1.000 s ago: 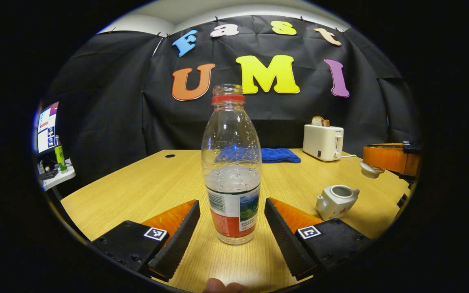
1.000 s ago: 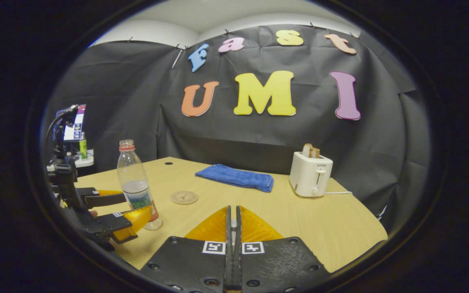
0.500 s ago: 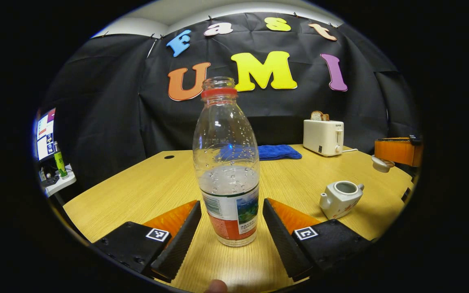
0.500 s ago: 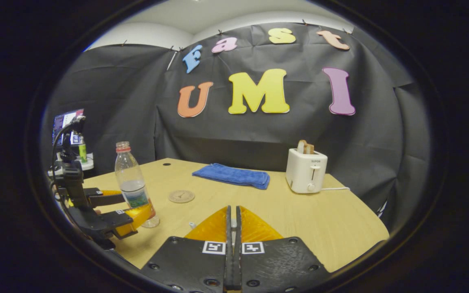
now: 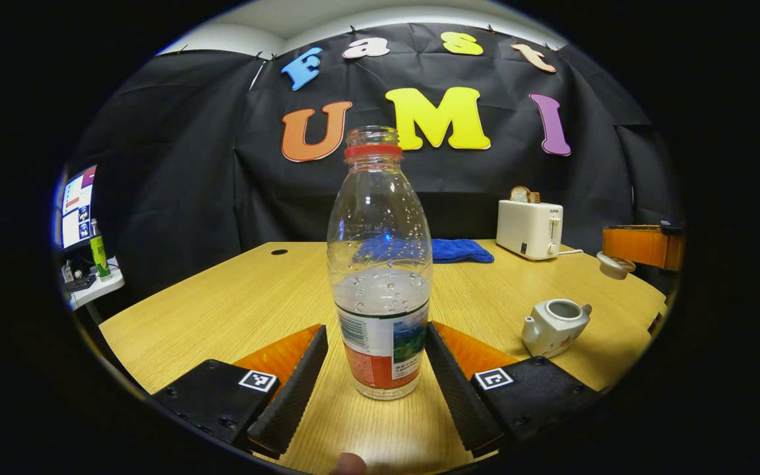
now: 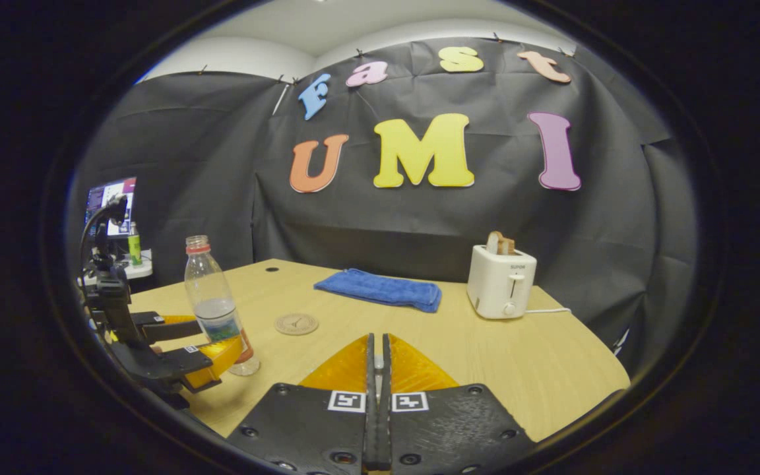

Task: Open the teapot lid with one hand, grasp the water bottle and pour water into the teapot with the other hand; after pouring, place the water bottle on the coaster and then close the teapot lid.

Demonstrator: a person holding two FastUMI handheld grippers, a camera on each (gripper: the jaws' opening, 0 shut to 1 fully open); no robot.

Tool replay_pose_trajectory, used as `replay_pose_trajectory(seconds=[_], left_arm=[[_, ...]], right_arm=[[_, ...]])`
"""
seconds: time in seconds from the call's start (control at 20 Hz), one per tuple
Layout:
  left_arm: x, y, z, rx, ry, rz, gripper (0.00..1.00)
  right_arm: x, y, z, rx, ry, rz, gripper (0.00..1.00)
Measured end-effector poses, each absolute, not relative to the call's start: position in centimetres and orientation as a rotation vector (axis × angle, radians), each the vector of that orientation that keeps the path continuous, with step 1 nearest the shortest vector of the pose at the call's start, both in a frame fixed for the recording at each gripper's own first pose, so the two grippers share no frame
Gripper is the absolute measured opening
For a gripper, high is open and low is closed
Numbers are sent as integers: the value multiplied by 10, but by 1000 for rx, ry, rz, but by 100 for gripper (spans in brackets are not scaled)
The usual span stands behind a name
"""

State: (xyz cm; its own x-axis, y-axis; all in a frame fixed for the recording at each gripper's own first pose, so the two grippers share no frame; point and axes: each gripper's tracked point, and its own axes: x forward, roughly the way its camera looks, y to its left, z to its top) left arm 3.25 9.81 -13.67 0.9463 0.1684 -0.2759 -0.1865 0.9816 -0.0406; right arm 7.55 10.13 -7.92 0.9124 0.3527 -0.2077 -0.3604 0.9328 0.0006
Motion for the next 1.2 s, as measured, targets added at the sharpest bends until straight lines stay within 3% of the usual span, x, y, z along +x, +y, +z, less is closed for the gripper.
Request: replay_pose_trajectory(seconds=[0.25, 1.2], left_arm=[[25, 104, -137, -78, 277, 188, 100], [30, 110, -136, -78, 277, 189, 99]], right_arm=[[79, 120, -79, -42, 204, 396, 0], [79, 128, -77, -64, 208, 405, 0]])
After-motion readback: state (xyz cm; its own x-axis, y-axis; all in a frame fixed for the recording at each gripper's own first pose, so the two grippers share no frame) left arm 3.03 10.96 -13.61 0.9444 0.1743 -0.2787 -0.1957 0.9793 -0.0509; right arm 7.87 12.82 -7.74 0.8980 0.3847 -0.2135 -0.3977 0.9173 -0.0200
